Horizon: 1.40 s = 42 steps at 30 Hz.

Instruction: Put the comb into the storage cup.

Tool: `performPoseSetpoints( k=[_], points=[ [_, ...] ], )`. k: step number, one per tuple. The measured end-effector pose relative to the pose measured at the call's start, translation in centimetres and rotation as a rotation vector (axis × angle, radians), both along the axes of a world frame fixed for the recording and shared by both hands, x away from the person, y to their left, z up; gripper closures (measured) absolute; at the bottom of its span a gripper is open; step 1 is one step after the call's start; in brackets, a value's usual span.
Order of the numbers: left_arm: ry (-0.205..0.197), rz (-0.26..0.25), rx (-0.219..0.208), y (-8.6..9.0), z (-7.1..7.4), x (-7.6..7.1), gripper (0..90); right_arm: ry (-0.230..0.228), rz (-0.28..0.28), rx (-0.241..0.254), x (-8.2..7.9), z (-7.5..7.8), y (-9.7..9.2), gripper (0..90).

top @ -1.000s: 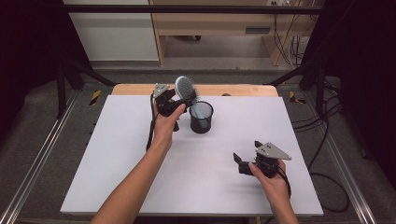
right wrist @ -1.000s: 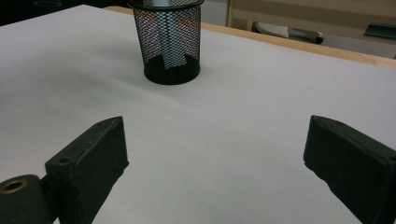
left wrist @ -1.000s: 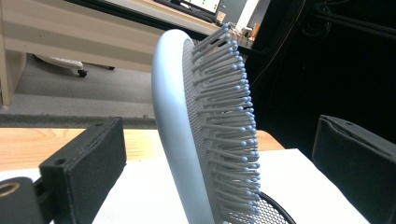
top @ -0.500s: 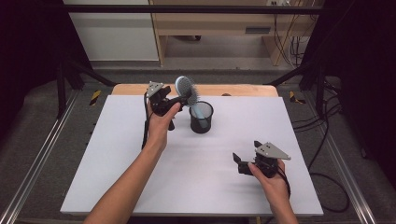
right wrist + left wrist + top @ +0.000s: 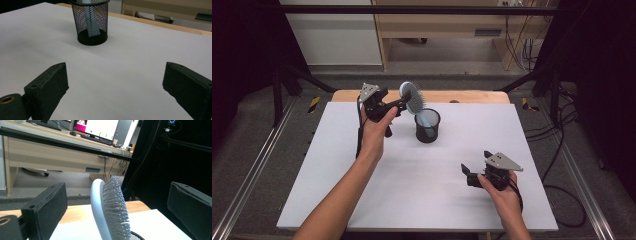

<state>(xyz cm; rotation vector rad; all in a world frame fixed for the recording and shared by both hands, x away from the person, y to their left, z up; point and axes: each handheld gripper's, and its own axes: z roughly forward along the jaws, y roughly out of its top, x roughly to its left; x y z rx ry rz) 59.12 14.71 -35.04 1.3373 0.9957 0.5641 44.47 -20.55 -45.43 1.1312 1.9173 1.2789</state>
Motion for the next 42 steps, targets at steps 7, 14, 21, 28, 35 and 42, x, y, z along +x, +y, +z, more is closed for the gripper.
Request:
performPoseSetpoints(
  k=[7,14,21,28,35,42],
  points=[
    [-0.021,0.003,0.021,0.5,0.6,-0.3,2.5,0.001,0.003,0.002,0.0,0.0,0.1,5.9],
    [-0.019,0.006,0.013,1.2,1.0,-0.6,2.3,0.001,0.002,0.002,0.0,0.0,0.0,5.7],
    [-0.022,0.015,0.02,2.3,1.3,-1.1,2.3,0.002,0.01,-0.007,-0.1,0.1,0.0,5.4],
    [-0.033,0.031,0.03,4.2,2.2,-1.8,2.3,-0.005,0.008,-0.029,-0.2,0.2,-0.1,4.9],
    [-0.037,0.042,0.018,5.8,2.5,-2.5,2.3,-0.008,0.019,-0.028,-0.3,0.2,0.1,4.0],
    [-0.041,0.057,0.025,7.5,2.7,-3.0,2.2,-0.009,0.019,-0.029,-0.3,0.2,0.1,3.8]
  ],
)
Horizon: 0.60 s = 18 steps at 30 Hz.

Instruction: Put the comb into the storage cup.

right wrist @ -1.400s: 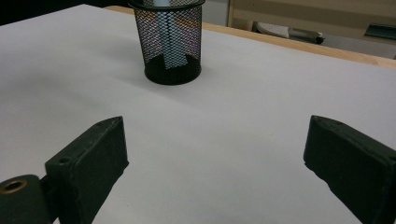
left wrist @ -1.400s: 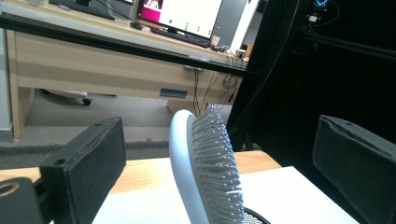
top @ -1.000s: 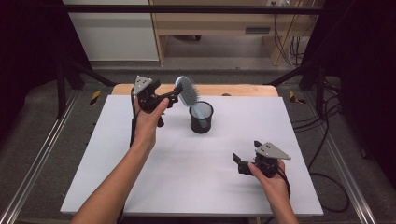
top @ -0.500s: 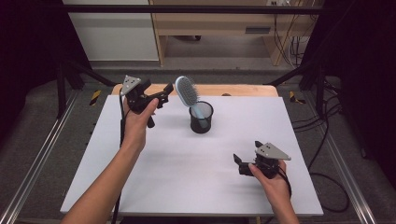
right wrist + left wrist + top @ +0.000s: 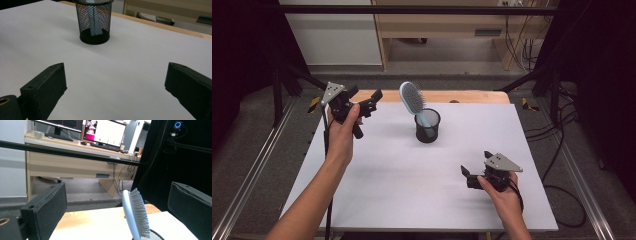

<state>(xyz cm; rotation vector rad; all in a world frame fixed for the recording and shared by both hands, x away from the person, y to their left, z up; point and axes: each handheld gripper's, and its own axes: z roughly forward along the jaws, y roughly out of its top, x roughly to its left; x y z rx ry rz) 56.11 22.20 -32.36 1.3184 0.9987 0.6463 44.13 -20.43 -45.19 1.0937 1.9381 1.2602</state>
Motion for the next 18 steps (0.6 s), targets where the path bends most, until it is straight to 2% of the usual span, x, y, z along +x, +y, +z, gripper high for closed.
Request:
performPoseSetpoints(
  k=[4,11,18],
  points=[
    [0.007,0.01,-0.004,0.8,-0.1,-0.3,2.2,-0.002,0.007,-0.015,0.0,0.0,0.1,3.8],
    [0.001,0.032,0.009,2.6,0.0,-1.2,2.1,-0.001,0.019,0.003,0.0,0.0,0.1,3.3],
    [-0.019,0.055,0.045,4.5,0.7,-2.4,2.1,-0.001,0.025,0.016,-0.1,0.1,0.1,2.8]
  ],
)
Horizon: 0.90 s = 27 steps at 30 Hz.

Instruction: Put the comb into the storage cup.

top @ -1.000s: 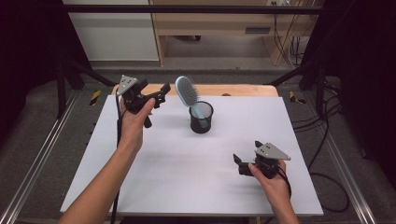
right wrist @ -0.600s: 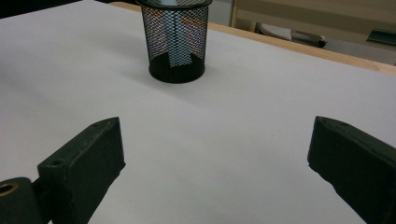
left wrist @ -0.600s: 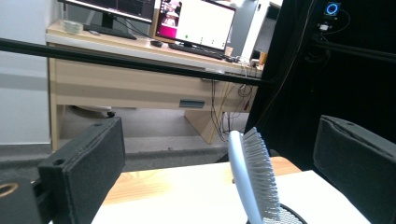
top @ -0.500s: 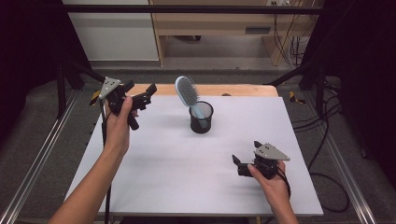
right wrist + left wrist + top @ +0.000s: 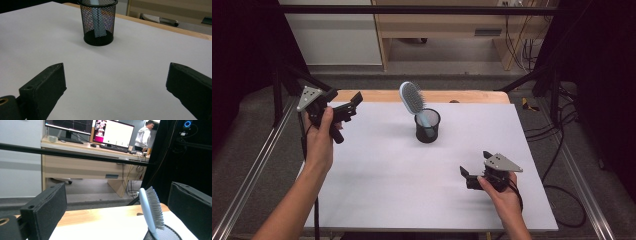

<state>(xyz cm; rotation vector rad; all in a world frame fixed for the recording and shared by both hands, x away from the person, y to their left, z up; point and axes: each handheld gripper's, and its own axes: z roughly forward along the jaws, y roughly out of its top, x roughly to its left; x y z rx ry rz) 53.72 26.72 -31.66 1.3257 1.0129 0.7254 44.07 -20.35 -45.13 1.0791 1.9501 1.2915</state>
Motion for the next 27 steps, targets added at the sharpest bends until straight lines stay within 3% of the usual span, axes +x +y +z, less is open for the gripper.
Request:
performPoseSetpoints(
  k=[8,13,27],
  points=[
    [-0.009,0.0,0.053,1.7,0.4,-1.2,1.8,0.006,-0.006,0.005,0.0,-0.1,-0.1,2.9],
    [-0.012,0.018,0.029,3.4,0.3,-2.1,1.8,0.005,-0.01,-0.001,0.0,-0.1,-0.1,2.9],
    [-0.006,0.063,0.023,7.3,-0.9,-4.5,1.8,-0.004,-0.036,0.02,-0.1,0.1,-0.9,2.9]
  ],
)
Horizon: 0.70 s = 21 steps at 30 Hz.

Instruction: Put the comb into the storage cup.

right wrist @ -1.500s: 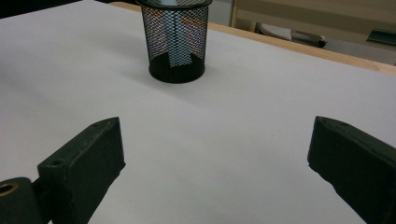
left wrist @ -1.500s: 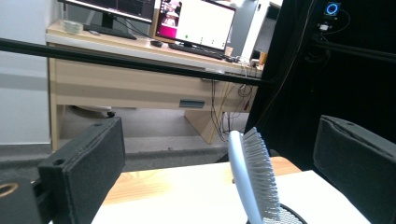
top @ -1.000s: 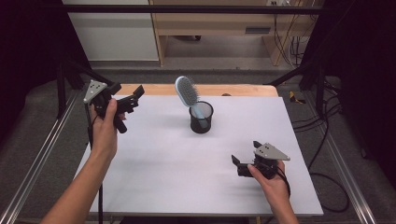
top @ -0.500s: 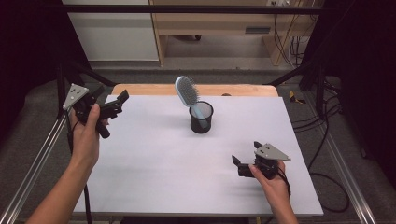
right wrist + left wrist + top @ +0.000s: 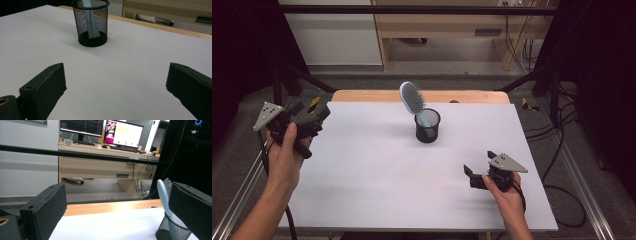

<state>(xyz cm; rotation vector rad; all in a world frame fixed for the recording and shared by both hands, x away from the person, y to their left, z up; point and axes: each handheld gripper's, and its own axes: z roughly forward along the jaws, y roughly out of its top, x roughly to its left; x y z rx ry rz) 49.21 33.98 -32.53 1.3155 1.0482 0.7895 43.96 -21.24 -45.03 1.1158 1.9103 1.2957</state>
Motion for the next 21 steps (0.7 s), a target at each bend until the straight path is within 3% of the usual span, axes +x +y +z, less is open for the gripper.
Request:
performPoseSetpoints(
  k=[7,10,13,17,21],
  points=[
    [-0.005,0.004,-0.003,1.0,-0.7,-1.1,1.7,0.019,-0.006,0.037,0.0,0.0,-0.2,3.3],
    [-0.017,0.0,0.041,1.3,-0.9,-1.6,1.5,0.027,-0.005,0.032,0.2,0.3,0.0,4.2],
    [-0.028,-0.001,0.055,1.6,-1.0,-2.1,1.5,0.052,-0.005,0.039,0.5,0.5,0.2,4.8],
    [-0.046,-0.001,0.074,2.0,-1.1,-2.7,1.1,0.033,0.0,-0.009,0.5,0.8,0.0,5.0],
    [-0.048,0.01,0.092,2.4,-1.5,-3.1,1.1,0.017,-0.018,-0.002,0.2,0.9,-0.9,5.0]
  ],
)
